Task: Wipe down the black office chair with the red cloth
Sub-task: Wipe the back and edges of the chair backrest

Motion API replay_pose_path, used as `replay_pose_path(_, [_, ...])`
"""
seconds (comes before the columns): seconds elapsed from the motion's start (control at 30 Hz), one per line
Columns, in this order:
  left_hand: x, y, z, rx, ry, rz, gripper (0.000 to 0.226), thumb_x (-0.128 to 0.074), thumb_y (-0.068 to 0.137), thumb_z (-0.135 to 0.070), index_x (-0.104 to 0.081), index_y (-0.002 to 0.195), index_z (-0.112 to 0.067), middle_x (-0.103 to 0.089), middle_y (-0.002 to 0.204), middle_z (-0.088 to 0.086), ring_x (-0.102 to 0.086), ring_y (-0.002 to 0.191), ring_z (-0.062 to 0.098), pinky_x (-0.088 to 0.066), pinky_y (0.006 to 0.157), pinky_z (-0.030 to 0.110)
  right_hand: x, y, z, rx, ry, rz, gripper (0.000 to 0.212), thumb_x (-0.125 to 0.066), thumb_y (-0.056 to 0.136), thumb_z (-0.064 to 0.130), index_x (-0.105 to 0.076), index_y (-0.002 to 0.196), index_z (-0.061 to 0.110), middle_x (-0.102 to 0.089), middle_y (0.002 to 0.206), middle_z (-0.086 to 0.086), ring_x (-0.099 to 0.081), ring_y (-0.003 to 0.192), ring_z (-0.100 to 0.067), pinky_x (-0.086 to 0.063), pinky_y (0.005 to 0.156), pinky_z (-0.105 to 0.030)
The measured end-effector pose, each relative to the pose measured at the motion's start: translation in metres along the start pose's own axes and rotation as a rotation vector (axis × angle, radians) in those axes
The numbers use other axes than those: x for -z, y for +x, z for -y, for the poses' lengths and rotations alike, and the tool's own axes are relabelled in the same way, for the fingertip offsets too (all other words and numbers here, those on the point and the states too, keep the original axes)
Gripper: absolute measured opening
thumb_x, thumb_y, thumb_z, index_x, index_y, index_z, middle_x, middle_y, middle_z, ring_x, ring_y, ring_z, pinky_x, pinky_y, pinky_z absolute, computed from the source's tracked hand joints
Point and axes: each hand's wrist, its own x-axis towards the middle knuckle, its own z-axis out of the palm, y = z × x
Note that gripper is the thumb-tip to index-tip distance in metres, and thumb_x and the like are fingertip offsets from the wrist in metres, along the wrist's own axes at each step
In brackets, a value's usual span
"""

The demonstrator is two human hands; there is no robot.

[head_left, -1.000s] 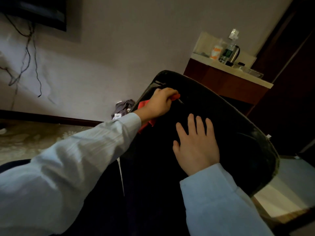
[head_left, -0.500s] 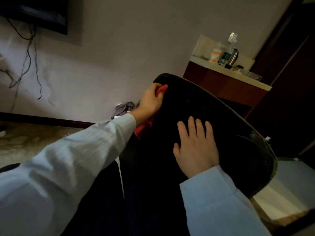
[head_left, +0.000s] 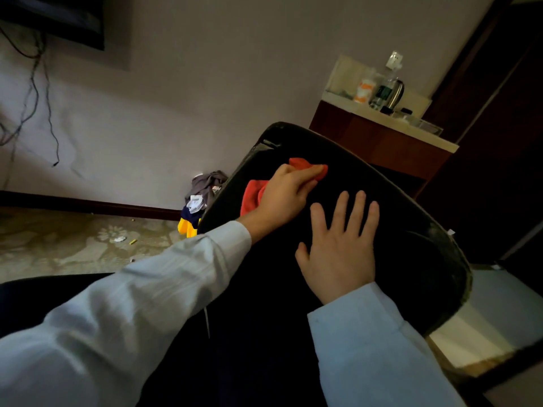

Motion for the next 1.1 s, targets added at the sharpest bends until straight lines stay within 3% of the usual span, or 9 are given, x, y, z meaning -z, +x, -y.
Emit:
replay_pose_path(0.1, [0.010,-0.007,-0.007,-0.077,-0.023,0.054,0.034,-0.049,0.096,-0.015,-0.056,0.129,-0.019,-0.062,0.117,-0.005,-0.038,0.088,0.007,-0.026,0.078,0.002,-0.004,0.000,0.000,-0.015,0.114,-0.124,0.081,-0.081,0.051,0.032,-0.053,0.122,0.004,-0.046,0.123,-0.043,-0.040,0.121,-0.058,-0.014,0.105,-0.059])
replay_pose_path(0.27, [0.018,-0.031,-0.011,-0.158,-0.212,0.107,0.034,-0.043,0.093,-0.017,-0.062,0.120,-0.018,-0.059,0.108,-0.014,-0.040,0.082,0.000,-0.031,0.080,0.008,-0.001,-0.002,-0.002,0.037,0.110,-0.135,0.086,-0.079,0.054,0.033,-0.035,0.124,0.008,-0.045,0.127,-0.041,-0.041,0.120,-0.058,-0.012,0.103,-0.060])
replay_pose_path(0.43, [-0.004,-0.082,0.013,0.079,-0.232,-0.245,0.033,-0.040,0.098,-0.023,-0.056,0.126,-0.022,-0.053,0.123,-0.016,-0.042,0.105,0.003,-0.028,0.097,0.012,0.001,-0.002,0.001,0.158,0.078,-0.099,0.071,-0.078,0.059,0.029,-0.054,0.122,0.009,-0.053,0.127,-0.030,-0.043,0.122,-0.052,-0.013,0.103,-0.057])
replay_pose_path(0.53, [-0.025,-0.107,0.024,0.114,-0.172,-0.125,0.046,-0.032,0.096,-0.036,-0.040,0.139,-0.023,-0.038,0.144,-0.009,-0.031,0.128,0.004,-0.015,0.108,0.012,-0.007,-0.005,0.010,0.275,0.024,0.003,0.057,-0.080,0.058,0.031,-0.068,0.109,0.007,-0.062,0.117,-0.023,-0.051,0.118,-0.046,-0.026,0.102,-0.057])
replay_pose_path(0.6, [-0.027,-0.113,0.026,0.105,-0.138,-0.108,0.048,-0.033,0.097,-0.035,-0.037,0.142,-0.019,-0.031,0.146,-0.010,-0.018,0.134,-0.004,-0.008,0.111,0.012,-0.007,-0.007,0.021,0.273,-0.019,0.085,0.062,-0.078,0.063,0.036,-0.064,0.116,0.006,-0.060,0.121,-0.024,-0.050,0.120,-0.045,-0.034,0.102,-0.056])
replay_pose_path(0.67, [-0.027,-0.117,0.036,0.139,-0.102,-0.127,0.048,-0.032,0.097,-0.037,-0.038,0.142,-0.021,-0.031,0.147,-0.011,-0.019,0.136,-0.002,-0.013,0.113,0.020,-0.004,-0.012,0.033,0.256,-0.133,0.220,0.067,-0.058,0.084,0.045,-0.041,0.140,0.013,-0.035,0.145,-0.026,-0.026,0.136,-0.045,-0.019,0.111,-0.056])
replay_pose_path(0.77, [-0.034,-0.133,0.067,0.355,-0.036,-0.116,0.052,-0.026,0.094,-0.049,-0.035,0.143,-0.034,-0.034,0.150,-0.009,-0.031,0.134,0.016,-0.024,0.109,0.036,-0.009,-0.015,0.042,0.318,-0.242,0.286,0.060,-0.024,0.097,0.048,-0.007,0.150,0.025,0.005,0.156,-0.020,0.011,0.140,-0.047,0.007,0.112,-0.056])
replay_pose_path(0.93, [-0.046,-0.167,0.102,0.739,-0.110,-0.065,0.044,-0.031,0.099,-0.044,-0.025,0.143,-0.046,-0.023,0.152,-0.018,-0.026,0.135,0.023,-0.021,0.110,0.055,-0.017,-0.016,0.057,0.317,-0.268,0.336,0.058,-0.021,0.097,0.049,-0.006,0.150,0.028,0.010,0.155,-0.022,0.014,0.137,-0.050,0.014,0.103,-0.062])
replay_pose_path(1.1, [-0.066,-0.203,0.158,1.094,-0.198,-0.080,0.049,-0.024,0.097,-0.050,-0.026,0.144,-0.041,-0.028,0.151,-0.008,-0.027,0.137,0.027,-0.022,0.107,0.047,-0.016,-0.012,0.063,0.326,-0.315,0.368,0.061,-0.020,0.097,0.052,0.000,0.149,0.028,0.011,0.154,-0.022,0.014,0.137,-0.051,0.008,0.107,-0.065])
